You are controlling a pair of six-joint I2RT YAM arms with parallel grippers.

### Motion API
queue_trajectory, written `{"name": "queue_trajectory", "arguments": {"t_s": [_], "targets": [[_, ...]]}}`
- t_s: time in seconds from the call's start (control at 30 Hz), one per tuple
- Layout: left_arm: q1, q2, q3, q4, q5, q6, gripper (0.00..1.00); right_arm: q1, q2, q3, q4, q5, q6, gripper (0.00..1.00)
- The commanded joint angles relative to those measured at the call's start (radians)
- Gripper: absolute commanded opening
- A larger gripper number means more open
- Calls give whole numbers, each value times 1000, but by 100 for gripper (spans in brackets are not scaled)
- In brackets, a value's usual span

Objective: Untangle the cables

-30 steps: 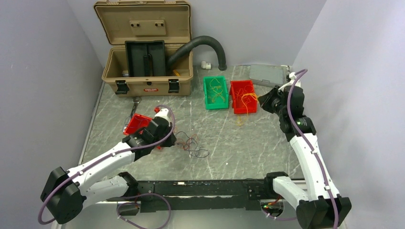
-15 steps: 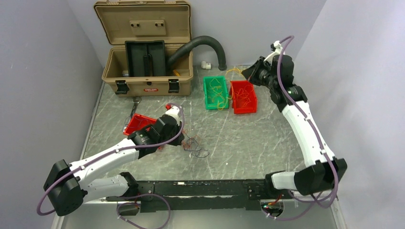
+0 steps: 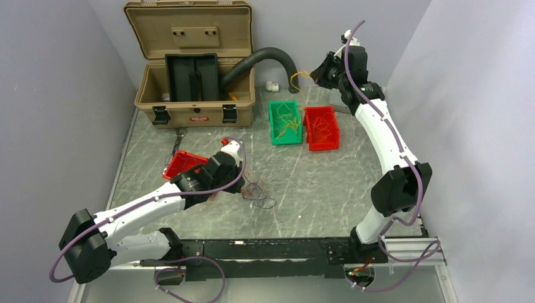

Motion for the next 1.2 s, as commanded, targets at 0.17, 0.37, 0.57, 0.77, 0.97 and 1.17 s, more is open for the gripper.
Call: {"name": "queue_trajectory", "arguments": {"t_s": [0.17, 0.37, 0.57, 0.77, 0.97, 1.17], "targets": [[-7, 20, 64, 20, -4, 21, 0, 5, 81, 104, 30, 4, -47, 0], [-6, 35, 77, 11, -5, 25, 0, 31, 160, -1, 94, -1, -53, 0], [-7, 34, 75, 2, -15, 27, 0, 82, 290, -9, 89, 48, -88, 0], [-7, 31, 65, -1, -19, 27, 0, 137, 425, -3, 56, 161, -115, 0], [-7, 29, 69, -9, -9, 35, 0, 196, 568, 120, -54, 315, -133, 0], [-7, 22, 93, -22, -11, 46, 0, 198, 538, 143, -50, 331, -131, 36]]}}
